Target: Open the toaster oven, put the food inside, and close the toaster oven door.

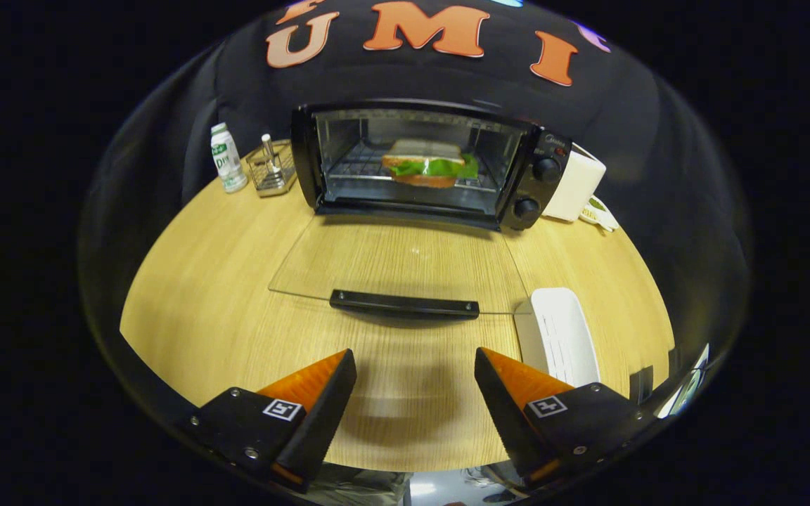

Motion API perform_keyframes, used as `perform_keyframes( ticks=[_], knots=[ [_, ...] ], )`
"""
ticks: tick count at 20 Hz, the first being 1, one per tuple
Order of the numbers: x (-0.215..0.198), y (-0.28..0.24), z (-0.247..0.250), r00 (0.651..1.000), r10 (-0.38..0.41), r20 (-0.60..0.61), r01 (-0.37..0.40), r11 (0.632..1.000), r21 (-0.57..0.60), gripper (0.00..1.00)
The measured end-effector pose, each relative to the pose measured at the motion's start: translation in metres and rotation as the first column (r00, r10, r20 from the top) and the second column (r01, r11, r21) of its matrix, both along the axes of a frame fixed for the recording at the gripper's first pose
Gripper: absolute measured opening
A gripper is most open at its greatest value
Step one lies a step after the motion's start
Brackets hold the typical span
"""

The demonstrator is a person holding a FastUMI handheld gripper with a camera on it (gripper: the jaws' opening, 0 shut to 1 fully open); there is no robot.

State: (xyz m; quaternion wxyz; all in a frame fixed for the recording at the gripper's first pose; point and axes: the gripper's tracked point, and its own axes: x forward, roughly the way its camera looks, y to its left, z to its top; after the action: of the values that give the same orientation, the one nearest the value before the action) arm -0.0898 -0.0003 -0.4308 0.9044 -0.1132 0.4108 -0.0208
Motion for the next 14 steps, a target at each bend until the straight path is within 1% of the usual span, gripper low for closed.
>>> perform_keyframes(
  ticks=[2, 4, 6, 8, 10, 13, 14],
  knots=[
    [0.011, 0.0, -0.008, 1.0, -0.017, 0.003, 0.017, 1.0, -0.002, 1.0],
    [0.021, -0.004, -0.02, 0.999, -0.039, -0.021, 0.039, 0.999, -0.005, 1.0],
    [0.03, -0.007, -0.029, 0.999, -0.03, -0.038, 0.028, 0.999, -0.033, 1.0],
    [0.043, -0.008, -0.03, 1.0, -0.015, -0.015, 0.014, 0.998, -0.057, 1.0],
    [0.044, -0.008, -0.037, 0.999, -0.022, -0.03, 0.02, 0.997, -0.069, 1.0],
    [0.043, -0.007, -0.037, 0.999, -0.032, 0.008, 0.033, 0.998, -0.059, 1.0],
    [0.043, -0.005, -0.035, 0.999, -0.041, 0.016, 0.042, 0.998, -0.038, 1.0]
  ],
)
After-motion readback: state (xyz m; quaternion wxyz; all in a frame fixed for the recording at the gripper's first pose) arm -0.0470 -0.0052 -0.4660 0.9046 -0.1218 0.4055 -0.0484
